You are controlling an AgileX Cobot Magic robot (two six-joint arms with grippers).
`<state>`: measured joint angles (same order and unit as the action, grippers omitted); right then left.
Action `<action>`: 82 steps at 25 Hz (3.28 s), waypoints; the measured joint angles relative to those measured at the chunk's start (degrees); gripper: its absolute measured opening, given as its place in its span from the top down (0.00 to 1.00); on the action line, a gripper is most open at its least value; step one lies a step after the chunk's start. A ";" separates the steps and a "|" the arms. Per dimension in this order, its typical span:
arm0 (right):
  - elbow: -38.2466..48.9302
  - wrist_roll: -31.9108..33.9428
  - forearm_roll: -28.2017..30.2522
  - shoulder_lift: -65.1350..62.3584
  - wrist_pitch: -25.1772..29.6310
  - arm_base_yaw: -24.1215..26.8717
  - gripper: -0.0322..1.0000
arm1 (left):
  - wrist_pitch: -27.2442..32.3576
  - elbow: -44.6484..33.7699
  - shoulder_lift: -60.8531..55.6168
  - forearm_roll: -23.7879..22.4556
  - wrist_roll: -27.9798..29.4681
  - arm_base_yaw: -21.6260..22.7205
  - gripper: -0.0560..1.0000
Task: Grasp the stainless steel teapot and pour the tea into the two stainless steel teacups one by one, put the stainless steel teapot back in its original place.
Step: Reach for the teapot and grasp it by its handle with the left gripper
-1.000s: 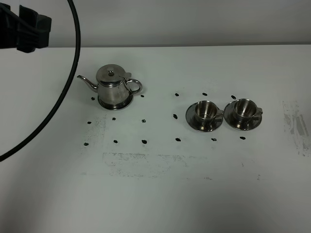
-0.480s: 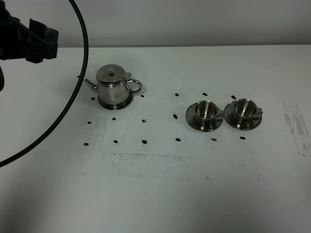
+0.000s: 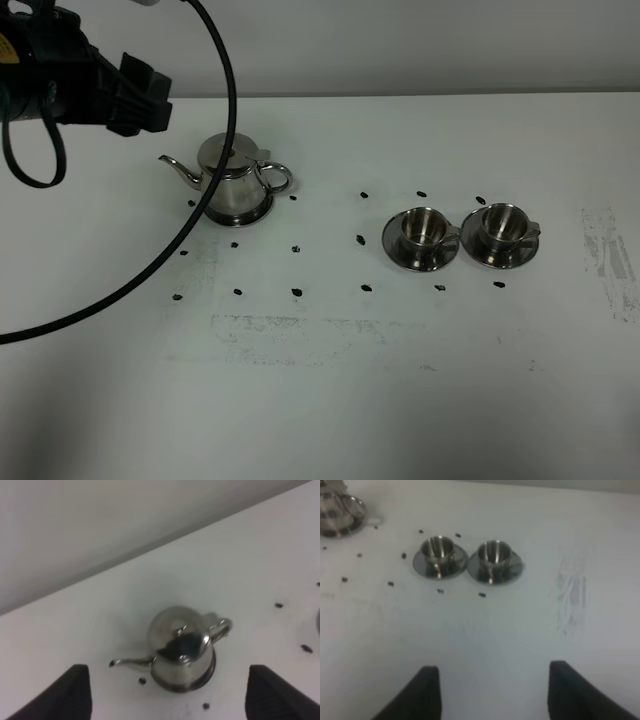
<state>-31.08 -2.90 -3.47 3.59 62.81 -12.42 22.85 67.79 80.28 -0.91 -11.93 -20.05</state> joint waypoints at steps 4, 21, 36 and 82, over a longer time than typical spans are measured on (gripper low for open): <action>1.14 -1.49 1.31 0.00 1.01 0.00 0.54 | -1.45 1.19 0.53 -0.05 -0.20 -1.92 0.36; 1.19 -0.98 5.62 -0.06 0.92 15.39 0.76 | -3.55 3.61 1.75 -0.04 -3.39 -3.94 0.36; 1.19 -0.98 5.56 -0.10 0.92 15.45 0.78 | 8.29 19.46 15.55 0.00 -3.39 -5.18 0.36; 1.19 -0.98 5.56 -0.10 0.84 15.45 0.79 | 18.93 50.88 54.78 -7.94 6.35 -10.50 0.37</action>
<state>-29.88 -3.87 2.08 3.49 63.65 3.03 41.78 118.67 135.06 -8.85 -5.58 -30.55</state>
